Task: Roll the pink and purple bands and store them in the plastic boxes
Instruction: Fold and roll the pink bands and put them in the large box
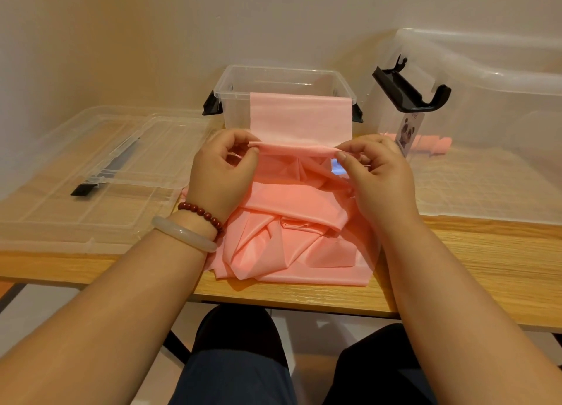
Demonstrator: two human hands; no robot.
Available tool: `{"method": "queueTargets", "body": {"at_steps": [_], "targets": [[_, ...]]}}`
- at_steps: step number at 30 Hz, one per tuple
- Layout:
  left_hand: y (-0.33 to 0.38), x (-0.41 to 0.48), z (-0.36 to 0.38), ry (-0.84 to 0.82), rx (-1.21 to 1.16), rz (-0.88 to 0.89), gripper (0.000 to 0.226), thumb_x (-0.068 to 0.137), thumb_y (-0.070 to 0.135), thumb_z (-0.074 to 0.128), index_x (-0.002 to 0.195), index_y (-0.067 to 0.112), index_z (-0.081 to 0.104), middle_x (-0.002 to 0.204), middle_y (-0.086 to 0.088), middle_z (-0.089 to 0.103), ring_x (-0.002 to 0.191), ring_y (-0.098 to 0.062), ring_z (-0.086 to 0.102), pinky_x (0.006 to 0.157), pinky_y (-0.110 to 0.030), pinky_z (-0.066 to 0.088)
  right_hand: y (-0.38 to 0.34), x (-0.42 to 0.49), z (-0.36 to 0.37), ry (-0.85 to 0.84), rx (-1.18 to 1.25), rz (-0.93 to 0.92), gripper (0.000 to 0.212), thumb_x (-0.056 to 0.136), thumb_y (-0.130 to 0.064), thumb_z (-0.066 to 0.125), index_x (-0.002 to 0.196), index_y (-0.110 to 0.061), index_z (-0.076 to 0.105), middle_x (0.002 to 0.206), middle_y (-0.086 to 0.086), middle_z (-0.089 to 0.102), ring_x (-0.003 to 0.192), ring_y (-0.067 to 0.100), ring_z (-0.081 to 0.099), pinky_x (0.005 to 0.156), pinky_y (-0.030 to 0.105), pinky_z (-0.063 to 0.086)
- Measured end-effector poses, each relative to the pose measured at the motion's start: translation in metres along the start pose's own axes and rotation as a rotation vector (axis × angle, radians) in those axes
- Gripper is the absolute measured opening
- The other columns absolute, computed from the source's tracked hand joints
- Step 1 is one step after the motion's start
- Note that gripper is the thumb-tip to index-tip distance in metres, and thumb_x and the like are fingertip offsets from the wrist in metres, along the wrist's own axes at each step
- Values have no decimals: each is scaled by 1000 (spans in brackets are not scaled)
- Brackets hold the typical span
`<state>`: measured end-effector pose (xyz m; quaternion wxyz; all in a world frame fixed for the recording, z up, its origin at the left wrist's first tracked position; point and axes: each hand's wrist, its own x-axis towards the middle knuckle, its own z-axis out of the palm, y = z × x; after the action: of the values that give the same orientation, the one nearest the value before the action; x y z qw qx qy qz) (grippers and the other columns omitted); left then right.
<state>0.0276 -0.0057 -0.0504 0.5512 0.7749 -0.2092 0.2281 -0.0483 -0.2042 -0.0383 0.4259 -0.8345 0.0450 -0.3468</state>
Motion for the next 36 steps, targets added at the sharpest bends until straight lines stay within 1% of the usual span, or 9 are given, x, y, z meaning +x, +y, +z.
{"method": "queueTargets", "body": {"at_steps": [6,10,15,18,21,24,27,31,36], "targets": [[3,-1,-1,16,84,46,10,87,10,61,90,19,64,90,1,62,76,2,53,69,-4,39,-2,-2,2,14,66,48,13,92,-19,65,98,-31,63,88,-14,63,87,5,63,75,23,52],[2,-1,-2,26,-23,3,19,87,13,63,99,26,56,78,6,59,71,-1,54,69,-11,42,-6,-3,2,47,94,54,16,91,-18,67,85,-30,60,81,-8,65,81,14,66,71,30,53],[1,-1,-4,-8,-27,-35,13,89,11,64,96,20,69,86,8,67,76,5,59,73,-10,46,-3,-3,0,36,123,59,19,87,-14,70,93,-31,64,88,-14,63,82,6,63,73,30,55],[4,-2,-4,-46,-75,-60,16,89,8,64,98,20,68,90,8,66,83,-2,61,77,-15,51,-2,-3,-1,55,150,79,22,88,-12,69,93,-32,61,85,-12,63,78,3,61,71,20,51],[3,-2,-4,-34,-86,-71,9,88,12,66,93,20,67,86,5,68,81,-7,63,75,-18,51,-3,-2,-2,63,128,70,13,89,-16,69,87,-27,63,80,-4,65,73,8,59,68,23,48],[1,-1,-3,-22,-52,-69,3,89,17,64,88,19,65,89,-3,70,82,-14,64,73,-22,52,-3,-1,-1,58,103,34,14,90,-15,67,83,-26,65,79,-9,65,76,7,59,68,20,47],[-1,0,-4,-18,-41,-65,6,88,23,62,89,18,65,93,-4,68,83,-15,62,74,-27,53,-2,-1,1,65,80,26,13,90,-16,68,83,-28,66,84,-9,63,78,2,58,68,12,44],[0,0,-4,-21,-95,-95,5,90,15,63,93,19,64,91,-7,69,84,-17,64,77,-28,53,1,0,1,87,21,5,7,90,-17,68,85,-23,66,91,-5,60,80,-4,54,69,6,39],[4,-1,-4,-26,-135,-93,18,89,10,63,91,27,61,88,-5,64,80,-13,60,73,-22,50,-2,-1,1,84,58,45,13,91,-18,67,91,-28,59,74,-13,57,68,-5,53,60,9,39]]}}
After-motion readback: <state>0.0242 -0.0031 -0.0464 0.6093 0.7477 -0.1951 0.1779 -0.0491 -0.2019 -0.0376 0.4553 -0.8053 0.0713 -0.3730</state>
